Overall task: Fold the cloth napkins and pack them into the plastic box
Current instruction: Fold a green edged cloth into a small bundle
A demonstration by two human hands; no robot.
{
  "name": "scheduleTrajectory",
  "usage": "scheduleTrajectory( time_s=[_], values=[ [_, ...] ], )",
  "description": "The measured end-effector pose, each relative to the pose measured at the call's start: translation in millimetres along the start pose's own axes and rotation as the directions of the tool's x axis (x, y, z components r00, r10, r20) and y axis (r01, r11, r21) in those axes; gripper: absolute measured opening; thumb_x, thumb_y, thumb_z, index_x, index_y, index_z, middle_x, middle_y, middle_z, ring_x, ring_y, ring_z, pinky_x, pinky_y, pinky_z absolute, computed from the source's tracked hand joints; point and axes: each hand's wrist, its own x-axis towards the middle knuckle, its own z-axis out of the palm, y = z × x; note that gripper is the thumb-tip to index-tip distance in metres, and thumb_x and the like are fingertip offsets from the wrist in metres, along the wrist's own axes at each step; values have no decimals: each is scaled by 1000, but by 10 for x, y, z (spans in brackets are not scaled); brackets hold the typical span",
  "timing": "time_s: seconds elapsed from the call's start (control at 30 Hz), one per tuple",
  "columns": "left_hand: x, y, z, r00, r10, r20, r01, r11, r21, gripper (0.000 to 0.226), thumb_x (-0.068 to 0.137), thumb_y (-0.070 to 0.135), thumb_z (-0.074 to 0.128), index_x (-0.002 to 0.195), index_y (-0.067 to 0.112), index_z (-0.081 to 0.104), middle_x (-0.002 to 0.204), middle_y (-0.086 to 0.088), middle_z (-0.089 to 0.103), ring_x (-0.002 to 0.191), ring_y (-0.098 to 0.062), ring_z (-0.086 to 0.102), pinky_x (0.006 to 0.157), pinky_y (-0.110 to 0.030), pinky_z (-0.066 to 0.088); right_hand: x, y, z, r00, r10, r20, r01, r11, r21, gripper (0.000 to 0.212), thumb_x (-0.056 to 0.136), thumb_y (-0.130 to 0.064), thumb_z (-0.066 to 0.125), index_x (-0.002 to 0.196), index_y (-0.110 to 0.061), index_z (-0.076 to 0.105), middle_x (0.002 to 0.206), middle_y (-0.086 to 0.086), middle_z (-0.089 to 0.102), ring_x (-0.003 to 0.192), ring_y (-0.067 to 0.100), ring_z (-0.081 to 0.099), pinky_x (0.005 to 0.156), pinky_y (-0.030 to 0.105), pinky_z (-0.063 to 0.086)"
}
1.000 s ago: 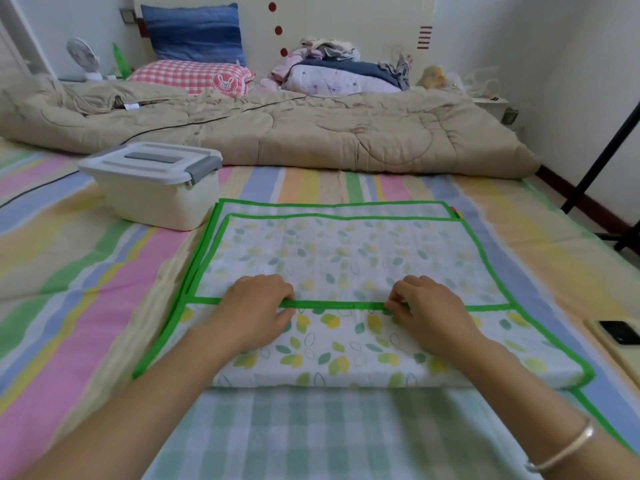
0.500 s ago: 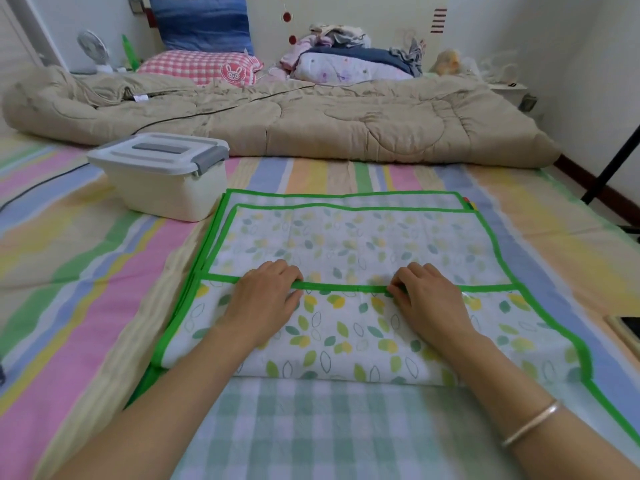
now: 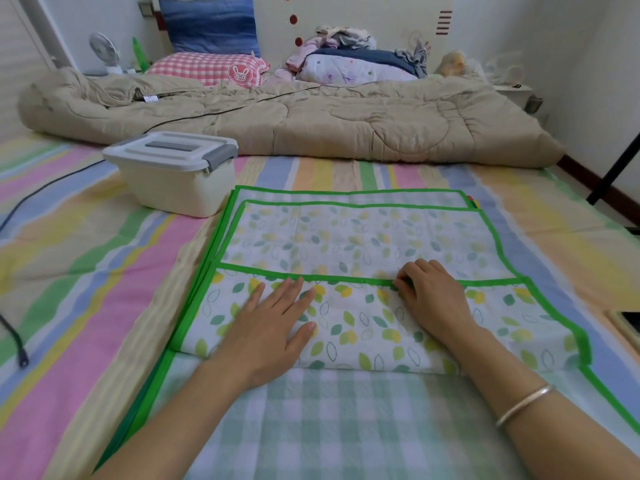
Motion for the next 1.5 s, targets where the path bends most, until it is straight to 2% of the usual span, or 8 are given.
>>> scheduleTrajectory(
  time_s=[0.13, 0.27, 0.37, 0.6, 0.83, 1.27, 1.4, 1.5],
  values=[
    [-20, -6, 106, 999, -1, -48, 3, 1000, 26, 92, 77, 74, -27, 158, 35, -7, 163, 14, -18, 148, -1, -22, 123, -40, -12, -65, -353, -204, 999, 18, 33, -21, 996, 86, 30, 96, -29, 54, 123, -17, 58, 124, 3, 58, 116, 24, 48, 94, 36, 40],
    [-13, -1, 137, 997, -7, -78, 11, 999, 42, 78, 88, 69, -8, 158, 35, -4, 164, 13, -15, 149, -2, -19, 123, -41, -10, -375, -979, -249, 954, -121, 275, 91, 989, 118, 56, 100, -49, 19, 150, -28, 31, 160, -1, 23, 149, 21, 10, 120, 36, 2],
    [-12, -9, 164, 996, -14, -83, 20, 997, 74, 77, 87, 66, -9, 157, 36, -7, 162, 15, -19, 149, -3, -20, 123, -41, -11, -571, -1086, -114, 897, -159, 413, 123, 986, 113, 84, 81, -69, -18, 155, -35, 4, 163, -7, -8, 146, 12, -22, 116, 39, -19],
    [-11, -50, 233, 998, -32, -62, 41, 989, 141, 83, 80, 72, -29, 155, 37, -16, 161, 14, -26, 147, -4, -26, 118, -54, -17, -696, -306, -218, 888, -83, 452, 107, 994, -28, 86, 68, -78, -28, 148, -49, -15, 155, -22, -26, 142, 5, -31, 118, 44, -17],
    [-45, -131, 138, 1000, -7, -12, 8, 994, 110, 80, 79, 75, -24, 152, 43, -20, 158, 19, -31, 142, 3, -32, 121, -47, -16, -735, 313, -320, 904, 140, 404, -80, 984, -161, 93, 62, -79, -34, 148, -47, -17, 155, -22, -25, 144, 7, -27, 116, 49, -19],
    [-227, -455, 0, 991, -125, 47, 124, 992, 24, 80, 75, 83, -21, 149, 55, -14, 160, 23, -22, 143, 7, -27, 118, -44, -24, -696, 393, -355, 895, 144, 423, -94, 986, -137, 87, 68, -84, -12, 148, -51, -12, 158, -17, -22, 147, 21, -23, 118, 53, -12],
    [-201, -161, -264, 954, -261, 145, 249, 964, 98, 57, 103, 50, 31, 156, 43, 13, 167, 8, 5, 153, -8, 2, 122, -48, -11, -794, 407, -467, 875, 170, 454, -135, 985, -107, 97, 59, -91, -17, 148, -53, -10, 161, -5, -19, 148, 23, -19, 120, 44, -9],
    [-133, 299, -532, 886, -431, 169, 366, 876, 315, 39, 100, 34, 36, 133, 22, 53, 139, -1, 53, 130, -22, 47, 121, -49, 16, -936, 307, -531, 860, 143, 490, -125, 990, -70, 106, 51, -93, -22, 148, -53, -9, 162, -6, -18, 148, 22, -20, 120, 44, -10]
  ],
)
